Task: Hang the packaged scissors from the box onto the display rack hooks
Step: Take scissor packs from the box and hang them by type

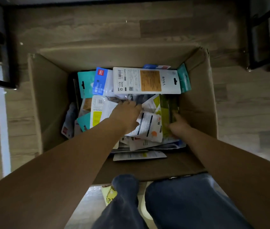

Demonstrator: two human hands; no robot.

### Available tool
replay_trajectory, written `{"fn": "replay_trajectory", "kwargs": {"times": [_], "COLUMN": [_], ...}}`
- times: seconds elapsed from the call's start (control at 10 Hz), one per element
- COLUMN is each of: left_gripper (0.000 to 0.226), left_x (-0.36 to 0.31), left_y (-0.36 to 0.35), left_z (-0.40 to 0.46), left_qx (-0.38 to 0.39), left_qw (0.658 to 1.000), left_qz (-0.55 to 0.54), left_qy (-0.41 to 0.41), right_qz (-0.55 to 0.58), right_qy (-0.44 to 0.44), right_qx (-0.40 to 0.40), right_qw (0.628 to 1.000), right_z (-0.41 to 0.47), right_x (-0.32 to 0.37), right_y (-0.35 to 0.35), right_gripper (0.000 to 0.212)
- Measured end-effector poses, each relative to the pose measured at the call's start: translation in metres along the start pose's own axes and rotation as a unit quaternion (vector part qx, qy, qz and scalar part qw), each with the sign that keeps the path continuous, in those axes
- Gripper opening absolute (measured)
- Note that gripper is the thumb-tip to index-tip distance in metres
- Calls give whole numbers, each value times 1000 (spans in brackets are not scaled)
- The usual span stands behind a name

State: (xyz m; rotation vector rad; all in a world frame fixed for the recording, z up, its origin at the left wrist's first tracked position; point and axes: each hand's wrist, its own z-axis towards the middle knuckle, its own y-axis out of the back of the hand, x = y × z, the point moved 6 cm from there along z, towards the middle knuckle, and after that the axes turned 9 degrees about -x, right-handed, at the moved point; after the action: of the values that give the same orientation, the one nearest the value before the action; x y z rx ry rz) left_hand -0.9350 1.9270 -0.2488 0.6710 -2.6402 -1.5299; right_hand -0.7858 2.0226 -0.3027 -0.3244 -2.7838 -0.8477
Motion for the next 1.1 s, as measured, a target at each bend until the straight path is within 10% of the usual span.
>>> {"fn": "replay_trajectory", "kwargs": {"times": [0.2,0.3,0.5,0.7,0.8,1.1], "left_gripper": [68,41,33,32,71,19], "left_x": [-6,-9,-17,-18,-35,-43], "left_y": [-30,-31,-38,-46,-54,-66], "left_z": [4,-1,-8,7,18,24], "left_qx": [39,11,-43,6,86,114], "left_qw": [965,961,966,897,884,928], "left_qz": [-211,-219,-177,-346,-387,-301], "left_qy": [152,167,183,274,247,186], "right_qz": [-46,-27,21,35,14,-39], "right_qy": [-15,-33,-80,-91,-73,-56], "right_qx": [-19,-24,16,77,69,75], "right_qw": [999,999,996,992,995,995], "right_z": [-3,3,6,2,4,-2], "right_x": [-17,-20,-30,-38,-35,-27], "right_y": [-8,-8,-3,-13,-9,-4], "right_gripper": [56,21,35,27,17,37]}}
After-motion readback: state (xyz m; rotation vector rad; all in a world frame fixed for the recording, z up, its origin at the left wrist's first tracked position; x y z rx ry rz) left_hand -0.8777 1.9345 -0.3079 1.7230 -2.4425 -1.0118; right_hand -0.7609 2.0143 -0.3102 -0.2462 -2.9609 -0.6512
